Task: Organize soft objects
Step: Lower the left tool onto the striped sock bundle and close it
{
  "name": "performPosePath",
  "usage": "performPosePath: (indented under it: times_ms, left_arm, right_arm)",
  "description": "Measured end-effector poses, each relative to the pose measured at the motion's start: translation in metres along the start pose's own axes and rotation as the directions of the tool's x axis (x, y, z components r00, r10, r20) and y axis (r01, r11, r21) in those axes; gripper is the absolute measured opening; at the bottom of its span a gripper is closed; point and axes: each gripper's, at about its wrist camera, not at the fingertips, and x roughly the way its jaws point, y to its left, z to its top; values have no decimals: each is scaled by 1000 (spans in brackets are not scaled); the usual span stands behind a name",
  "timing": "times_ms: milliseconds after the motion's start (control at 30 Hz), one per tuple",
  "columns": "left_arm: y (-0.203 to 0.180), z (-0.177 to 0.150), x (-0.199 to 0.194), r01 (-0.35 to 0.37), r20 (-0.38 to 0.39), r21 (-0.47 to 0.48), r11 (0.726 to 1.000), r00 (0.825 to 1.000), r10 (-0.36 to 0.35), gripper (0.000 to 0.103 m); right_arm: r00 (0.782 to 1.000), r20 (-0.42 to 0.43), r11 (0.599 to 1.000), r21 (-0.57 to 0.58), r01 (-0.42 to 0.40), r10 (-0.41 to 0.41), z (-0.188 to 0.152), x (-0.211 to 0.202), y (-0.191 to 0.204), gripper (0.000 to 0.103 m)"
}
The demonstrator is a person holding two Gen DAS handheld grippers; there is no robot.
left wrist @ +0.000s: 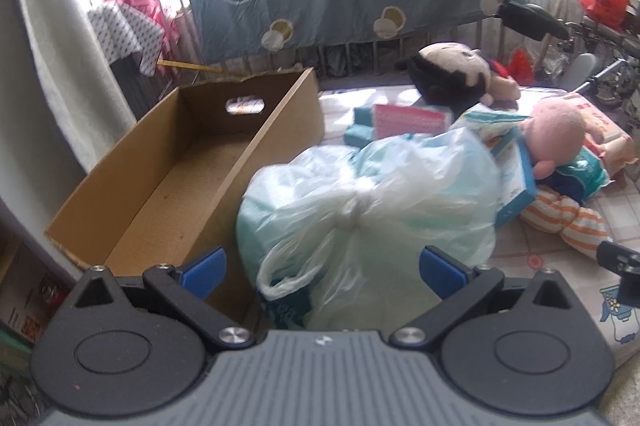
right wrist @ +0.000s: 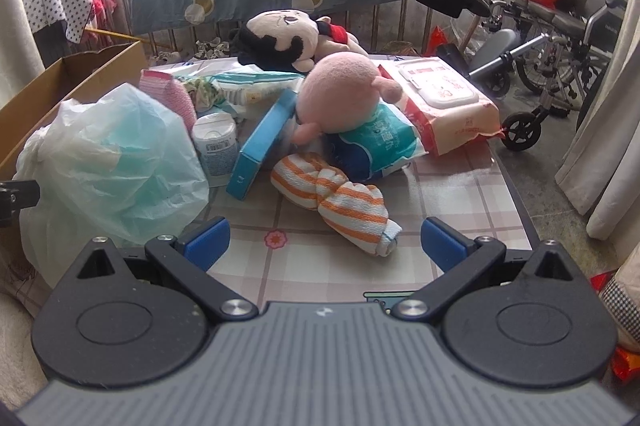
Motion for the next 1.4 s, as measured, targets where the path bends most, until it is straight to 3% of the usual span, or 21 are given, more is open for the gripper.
performPosePath:
  times_ms: [233,333,500,533,633,667,700,833,900,967,1100,1267,1300,1333,1400]
  left_arm:
    - [-46,17,-2,147,11,96,984,989,-149,103]
    - [-69,20,4,192,1,130,973,981,-194,103]
    - [-97,19,14,247,-19,152,957,969,-247,99]
    - [-102,18,16,262,-29,153,953,965,-260,96]
    - [-111,12,21,308,-56,151,939,951,-303,87]
    - [-112,10,22,321,-60,145,936,947,-315,84]
    - [-113,8,23,336,-65,136,932,942,-330,79]
    - [-115,1,30,392,-111,91,916,918,-381,59]
    - [-118,-3,32,415,-141,83,906,905,-402,57]
    - [-120,-8,32,444,-164,76,893,889,-428,57]
    - [-129,-16,33,483,-196,83,872,865,-461,58]
    - [-143,-20,41,514,-259,82,854,838,-480,72]
    - [-146,-20,43,516,-270,80,853,835,-479,76]
    - [-149,-20,46,515,-281,77,854,833,-477,80]
    - [-154,-18,52,515,-301,61,855,826,-477,83]
  right_arm:
    - [997,79,999,37,-28,25,-3,11,-42,102]
    - [989,125,996,13,-85,82,1,21,-64,102]
    - [977,53,978,-26,-205,206,21,66,-86,100]
    - [972,33,972,-29,-233,234,25,75,-88,98]
    - [952,-34,951,-34,-307,305,35,106,-89,80]
    - [943,-58,944,-20,-331,329,38,116,-89,69]
    - [932,-89,936,4,-352,351,39,126,-91,58]
    - [866,-135,875,127,-467,482,40,146,-96,41]
    - [844,-145,853,177,-492,517,36,143,-101,37]
    - [818,-154,824,243,-512,554,26,140,-108,36]
    - [735,-157,711,447,-543,660,-3,136,-125,35]
    - [645,-133,587,578,-567,753,-34,124,-127,39]
    - [641,-125,579,584,-569,757,-36,121,-130,42]
    - [653,-110,582,579,-571,750,-36,116,-133,43]
    - [713,-60,624,540,-565,699,-31,104,-145,55]
